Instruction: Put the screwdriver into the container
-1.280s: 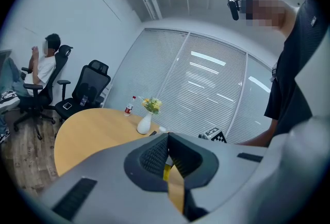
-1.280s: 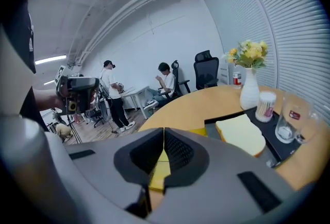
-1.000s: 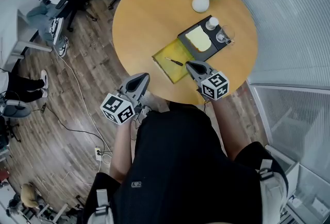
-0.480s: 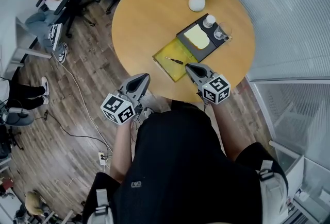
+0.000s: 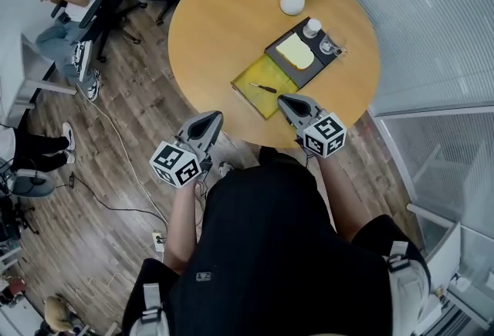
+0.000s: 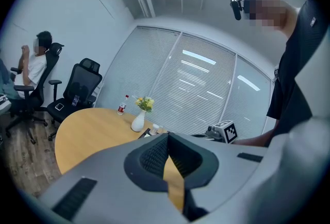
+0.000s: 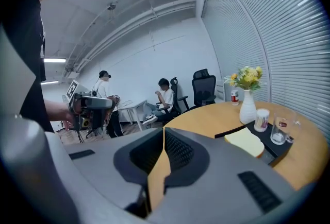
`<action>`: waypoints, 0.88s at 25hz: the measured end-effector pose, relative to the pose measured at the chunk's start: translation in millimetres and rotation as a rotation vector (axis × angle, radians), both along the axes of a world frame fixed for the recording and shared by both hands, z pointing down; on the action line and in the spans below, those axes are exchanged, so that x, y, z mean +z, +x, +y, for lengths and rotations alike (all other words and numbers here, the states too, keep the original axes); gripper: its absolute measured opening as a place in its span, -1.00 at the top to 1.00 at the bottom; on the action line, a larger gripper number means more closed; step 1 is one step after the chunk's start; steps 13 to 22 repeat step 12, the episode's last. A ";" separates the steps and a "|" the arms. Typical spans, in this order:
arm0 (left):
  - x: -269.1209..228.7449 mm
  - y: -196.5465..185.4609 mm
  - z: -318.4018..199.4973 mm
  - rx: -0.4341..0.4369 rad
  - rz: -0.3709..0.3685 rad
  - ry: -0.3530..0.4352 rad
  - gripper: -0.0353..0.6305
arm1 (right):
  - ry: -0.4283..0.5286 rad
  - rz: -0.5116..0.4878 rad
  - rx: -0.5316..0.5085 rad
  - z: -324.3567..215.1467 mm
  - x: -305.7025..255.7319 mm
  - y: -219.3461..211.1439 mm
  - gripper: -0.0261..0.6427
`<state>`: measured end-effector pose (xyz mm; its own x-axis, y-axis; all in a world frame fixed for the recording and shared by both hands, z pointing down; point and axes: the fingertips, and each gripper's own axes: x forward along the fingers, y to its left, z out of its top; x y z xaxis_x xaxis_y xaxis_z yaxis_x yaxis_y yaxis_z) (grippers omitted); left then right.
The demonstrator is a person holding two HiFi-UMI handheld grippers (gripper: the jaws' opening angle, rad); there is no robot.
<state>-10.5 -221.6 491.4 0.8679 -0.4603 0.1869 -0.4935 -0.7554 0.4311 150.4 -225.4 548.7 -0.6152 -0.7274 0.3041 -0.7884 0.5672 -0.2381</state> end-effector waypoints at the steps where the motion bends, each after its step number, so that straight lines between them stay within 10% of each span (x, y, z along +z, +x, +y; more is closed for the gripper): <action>1: 0.5 -0.5 0.4 0.004 0.001 -0.001 0.88 | 0.000 0.003 0.002 1.2 0.1 -0.8 0.90; 22: 1.8 -11.2 2.4 0.040 0.006 -0.009 0.88 | 0.001 0.024 0.037 12.4 -0.2 -9.7 0.90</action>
